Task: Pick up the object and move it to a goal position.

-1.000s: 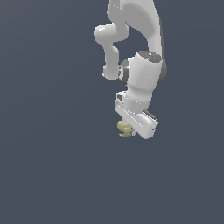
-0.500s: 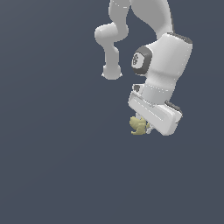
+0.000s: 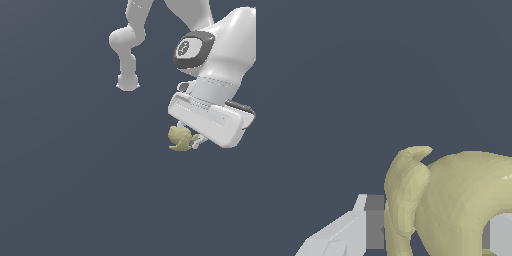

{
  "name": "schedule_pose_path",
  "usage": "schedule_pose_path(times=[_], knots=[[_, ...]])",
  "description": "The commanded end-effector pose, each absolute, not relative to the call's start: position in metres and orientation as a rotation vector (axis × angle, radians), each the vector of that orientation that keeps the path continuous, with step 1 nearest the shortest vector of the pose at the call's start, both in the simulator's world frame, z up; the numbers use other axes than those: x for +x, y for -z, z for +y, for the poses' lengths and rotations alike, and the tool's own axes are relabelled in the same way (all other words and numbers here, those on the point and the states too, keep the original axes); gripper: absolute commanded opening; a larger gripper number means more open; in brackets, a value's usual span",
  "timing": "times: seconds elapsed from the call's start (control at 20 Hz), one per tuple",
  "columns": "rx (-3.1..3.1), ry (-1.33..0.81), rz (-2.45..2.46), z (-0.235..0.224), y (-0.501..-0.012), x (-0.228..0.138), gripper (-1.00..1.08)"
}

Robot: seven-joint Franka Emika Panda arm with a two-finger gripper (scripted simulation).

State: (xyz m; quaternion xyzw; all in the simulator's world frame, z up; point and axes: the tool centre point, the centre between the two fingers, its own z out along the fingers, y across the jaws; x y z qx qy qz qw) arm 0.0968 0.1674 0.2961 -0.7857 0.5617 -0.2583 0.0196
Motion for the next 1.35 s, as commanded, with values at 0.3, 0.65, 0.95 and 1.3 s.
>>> schedule_pose_path(times=[0.3,0.65,0.95,1.3], knots=[[-2.313,0.951,1.833,0.211,-0.347,0.113,-1.00],[-2.242,1.029,1.880,0.235,-0.374,0.123,-1.00],[-2.211,1.062,1.900,0.245,-0.386,0.127,-1.00],[-2.201,1.073,1.908,0.248,-0.390,0.129,-1.00]])
